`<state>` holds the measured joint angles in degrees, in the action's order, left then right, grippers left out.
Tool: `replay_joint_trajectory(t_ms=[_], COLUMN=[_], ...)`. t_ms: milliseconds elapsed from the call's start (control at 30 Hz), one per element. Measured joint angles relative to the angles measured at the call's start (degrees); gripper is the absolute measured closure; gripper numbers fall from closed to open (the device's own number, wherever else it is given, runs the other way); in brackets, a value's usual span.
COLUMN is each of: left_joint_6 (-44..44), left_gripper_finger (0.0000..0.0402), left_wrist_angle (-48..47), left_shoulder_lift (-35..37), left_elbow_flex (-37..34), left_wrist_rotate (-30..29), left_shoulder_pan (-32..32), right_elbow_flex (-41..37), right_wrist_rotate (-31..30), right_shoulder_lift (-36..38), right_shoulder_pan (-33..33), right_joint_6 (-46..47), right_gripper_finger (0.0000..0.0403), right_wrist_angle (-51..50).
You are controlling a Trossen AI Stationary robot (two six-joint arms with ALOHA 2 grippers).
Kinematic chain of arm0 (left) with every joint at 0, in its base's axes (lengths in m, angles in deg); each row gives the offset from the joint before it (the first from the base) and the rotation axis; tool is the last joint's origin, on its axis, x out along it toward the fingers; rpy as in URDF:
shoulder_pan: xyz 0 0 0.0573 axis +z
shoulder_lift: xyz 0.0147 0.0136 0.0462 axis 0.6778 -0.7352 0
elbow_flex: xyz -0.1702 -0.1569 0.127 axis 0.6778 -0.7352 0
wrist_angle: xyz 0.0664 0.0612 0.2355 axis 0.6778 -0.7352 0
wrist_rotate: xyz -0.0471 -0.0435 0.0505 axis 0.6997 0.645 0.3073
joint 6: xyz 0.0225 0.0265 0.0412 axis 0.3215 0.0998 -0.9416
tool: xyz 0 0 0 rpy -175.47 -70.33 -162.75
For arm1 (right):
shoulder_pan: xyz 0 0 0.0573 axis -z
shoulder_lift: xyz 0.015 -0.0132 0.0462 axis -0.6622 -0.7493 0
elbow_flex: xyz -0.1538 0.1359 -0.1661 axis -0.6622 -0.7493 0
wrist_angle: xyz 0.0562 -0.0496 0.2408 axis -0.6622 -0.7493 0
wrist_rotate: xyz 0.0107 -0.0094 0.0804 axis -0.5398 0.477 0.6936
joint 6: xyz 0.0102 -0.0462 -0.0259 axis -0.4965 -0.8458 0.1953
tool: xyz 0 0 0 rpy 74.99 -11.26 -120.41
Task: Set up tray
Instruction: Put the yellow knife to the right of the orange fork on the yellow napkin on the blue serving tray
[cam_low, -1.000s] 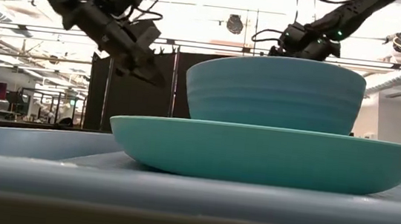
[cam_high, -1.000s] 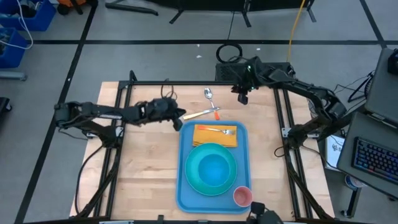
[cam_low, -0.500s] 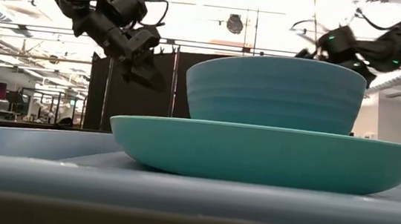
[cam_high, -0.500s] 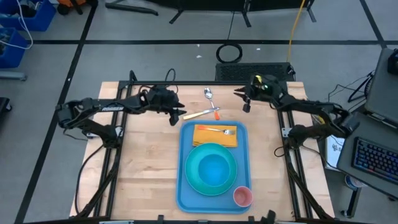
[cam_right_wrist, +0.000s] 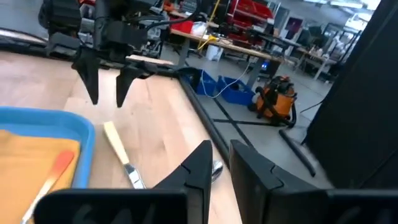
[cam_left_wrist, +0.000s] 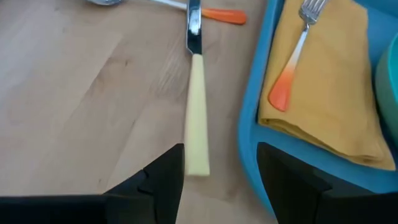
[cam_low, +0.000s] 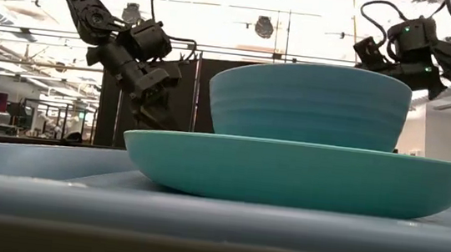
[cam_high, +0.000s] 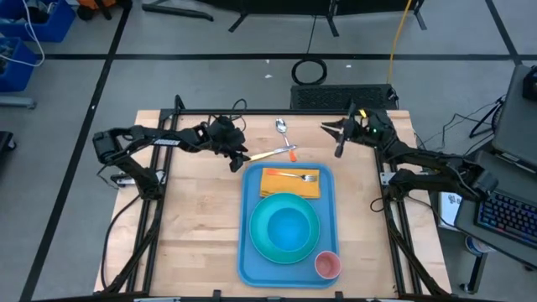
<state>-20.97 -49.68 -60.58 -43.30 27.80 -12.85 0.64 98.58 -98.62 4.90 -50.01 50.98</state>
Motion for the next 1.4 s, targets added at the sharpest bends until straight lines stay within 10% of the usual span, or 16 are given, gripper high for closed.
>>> replay_joint_trajectory(t_ms=[1400], left_joint_6=[-12.0], left_gripper_finger=[0.0205], left_wrist_angle=[-2.3], left_shoulder_lift=[-14.2], left_elbow_flex=[8.4], left_wrist_rotate=[-1.5], left_shoulder_pan=[-1.1], right_elbow_flex=[-0.1], right_wrist_rotate=[-0.2], right_shoulder_lift=[-0.4], right_shoulder_pan=[0.2], right_joint_6=[-0.2], right_gripper_finger=[0.0358], right_wrist_angle=[4.0])
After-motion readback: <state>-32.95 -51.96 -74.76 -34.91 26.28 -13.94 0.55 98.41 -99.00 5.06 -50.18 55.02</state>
